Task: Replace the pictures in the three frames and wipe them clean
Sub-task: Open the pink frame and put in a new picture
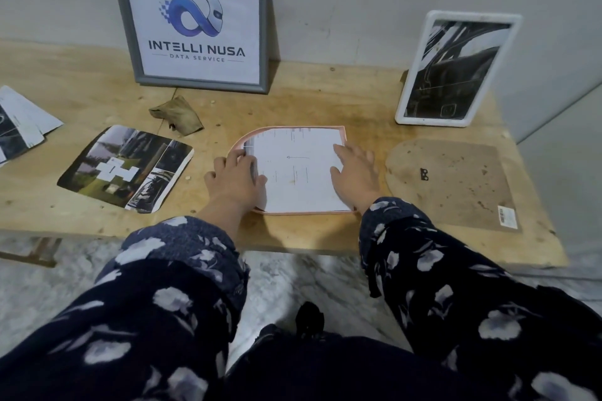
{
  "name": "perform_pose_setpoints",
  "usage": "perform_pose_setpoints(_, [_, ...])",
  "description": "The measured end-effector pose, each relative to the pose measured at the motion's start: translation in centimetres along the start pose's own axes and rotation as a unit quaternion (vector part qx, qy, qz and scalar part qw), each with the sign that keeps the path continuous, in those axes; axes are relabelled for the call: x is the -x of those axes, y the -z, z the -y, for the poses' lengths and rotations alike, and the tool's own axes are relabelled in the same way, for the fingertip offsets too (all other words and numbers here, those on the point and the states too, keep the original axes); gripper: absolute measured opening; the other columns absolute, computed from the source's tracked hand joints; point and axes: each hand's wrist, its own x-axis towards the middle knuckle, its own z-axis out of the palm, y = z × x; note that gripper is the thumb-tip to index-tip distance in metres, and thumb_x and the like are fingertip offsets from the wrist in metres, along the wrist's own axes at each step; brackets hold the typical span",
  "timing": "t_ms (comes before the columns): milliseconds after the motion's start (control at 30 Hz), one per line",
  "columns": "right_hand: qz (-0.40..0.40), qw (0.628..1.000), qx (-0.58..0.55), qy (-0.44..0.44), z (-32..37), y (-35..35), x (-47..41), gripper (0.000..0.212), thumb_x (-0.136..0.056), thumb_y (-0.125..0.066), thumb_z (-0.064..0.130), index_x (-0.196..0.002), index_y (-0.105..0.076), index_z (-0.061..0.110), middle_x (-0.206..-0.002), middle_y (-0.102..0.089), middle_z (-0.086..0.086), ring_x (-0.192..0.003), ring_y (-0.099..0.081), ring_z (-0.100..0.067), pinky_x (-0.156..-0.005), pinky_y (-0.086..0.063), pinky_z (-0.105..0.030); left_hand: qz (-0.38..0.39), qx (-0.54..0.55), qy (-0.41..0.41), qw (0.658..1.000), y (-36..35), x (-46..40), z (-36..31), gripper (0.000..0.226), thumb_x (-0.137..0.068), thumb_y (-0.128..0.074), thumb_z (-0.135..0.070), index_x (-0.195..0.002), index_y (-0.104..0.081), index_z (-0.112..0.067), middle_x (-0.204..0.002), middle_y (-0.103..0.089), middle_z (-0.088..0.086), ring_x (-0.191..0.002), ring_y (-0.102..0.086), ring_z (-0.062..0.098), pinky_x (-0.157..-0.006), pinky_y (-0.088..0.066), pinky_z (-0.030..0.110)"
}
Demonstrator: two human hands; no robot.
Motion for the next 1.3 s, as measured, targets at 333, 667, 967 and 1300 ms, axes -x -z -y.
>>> perform_pose_setpoints(333, [-0.037,0.991,-0.042,-0.121,-4.9,2.9,4.9,0.047,-0.093,-0.05,0.018,-0.139,-0.045,0.023,-0.144,-0.038,-0.001,-0.134,-0.027,-0.024,-0.109,-0.029,-0.041,0.01,0.037,-0.127,0.991,-0.5,0.2,-7.4,0.04,-0.098,-0.047,-0.029,-0.137,-0.046,-0.023,-0.147,-0.034,0.005,-0.133,-0.03,0.028,-0.102,-0.031,0.044])
perform_pose_setpoints(667, [-0.056,0.969,-0.042,-0.239,-16.7,9.0,7.4,0.051,-0.091,-0.049,0.018,-0.141,-0.04,0.02,-0.144,-0.038,-0.008,-0.131,-0.031,-0.033,-0.106,-0.031,-0.04,0.1,0.141,-0.144,0.974,-3.2,2.3,-20.6,0.037,-0.092,-0.054,-0.023,-0.129,-0.053,-0.018,-0.132,-0.052,0.007,-0.114,-0.053,0.03,-0.098,-0.047,0.042])
perform_pose_setpoints(967, [-0.038,0.959,-0.072,-0.272,-23.8,11.4,6.3,0.057,-0.088,-0.046,0.009,-0.143,-0.037,0.018,-0.14,-0.039,-0.014,-0.13,-0.033,-0.036,-0.108,-0.033,-0.042,0.104,0.103,-0.019,0.989,-6.2,3.1,-25.8,0.061,-0.083,-0.065,-0.033,-0.132,-0.041,-0.007,-0.133,-0.043,0.017,-0.123,-0.042,0.035,-0.101,-0.042,0.045])
perform_pose_setpoints(1300, [-0.068,0.922,-0.217,-0.313,-25.1,11.6,4.5,0.054,-0.085,-0.051,0.004,-0.138,-0.044,0.011,-0.136,-0.049,-0.013,-0.123,-0.049,-0.035,-0.106,-0.041,-0.042,0.113,0.19,0.086,0.972,-6.9,2.0,-25.8,0.076,-0.065,-0.086,-0.038,-0.124,-0.046,-0.01,-0.131,-0.046,0.017,-0.122,-0.044,0.037,-0.102,-0.042,0.046])
